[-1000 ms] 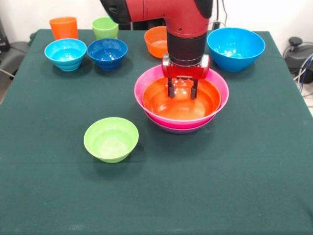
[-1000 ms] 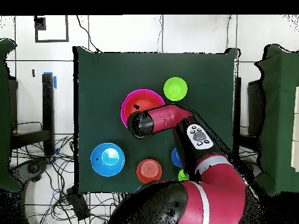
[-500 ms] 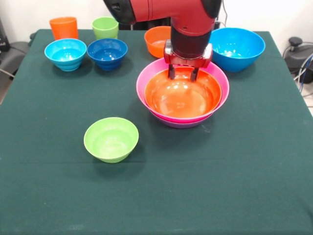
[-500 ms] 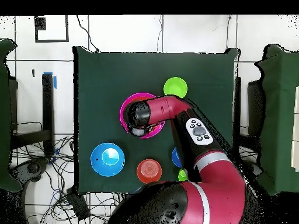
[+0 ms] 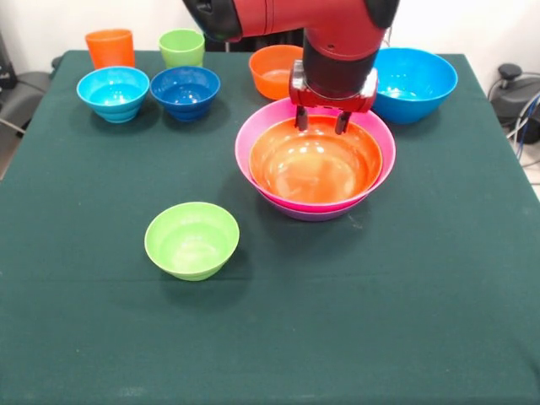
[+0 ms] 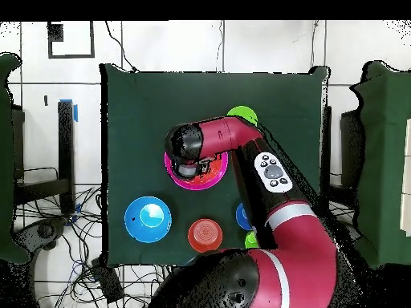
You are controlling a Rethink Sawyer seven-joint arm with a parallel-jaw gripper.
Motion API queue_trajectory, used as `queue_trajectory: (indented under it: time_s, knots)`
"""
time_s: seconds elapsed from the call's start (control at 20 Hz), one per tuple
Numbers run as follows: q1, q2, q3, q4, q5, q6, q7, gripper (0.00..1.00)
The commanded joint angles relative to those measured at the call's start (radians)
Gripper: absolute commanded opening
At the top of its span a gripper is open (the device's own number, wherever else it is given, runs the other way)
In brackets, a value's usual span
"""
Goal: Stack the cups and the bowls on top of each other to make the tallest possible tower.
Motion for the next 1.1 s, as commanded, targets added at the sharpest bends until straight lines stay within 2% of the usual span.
queue_trajectory:
  time_s: [0.05,0.15,0.4,0.5,0.95,1.1]
  knots:
    - [-0.025,-0.001,0.070,-0.043,-0.001,0.079,-0.282,1.00]
    - [-0.022,-0.032,0.071,-0.008,0.004,0.077,-0.253,1.00]
    - [0.024,-0.207,0.055,0.150,0.062,0.085,-0.096,1.00]
    - [0.047,-0.254,0.043,0.189,0.075,0.076,-0.050,1.00]
    - [0.115,-0.326,0.009,0.216,0.094,0.088,-0.009,1.00]
    - [0.139,-0.346,-0.009,0.206,0.076,0.091,-0.014,1.00]
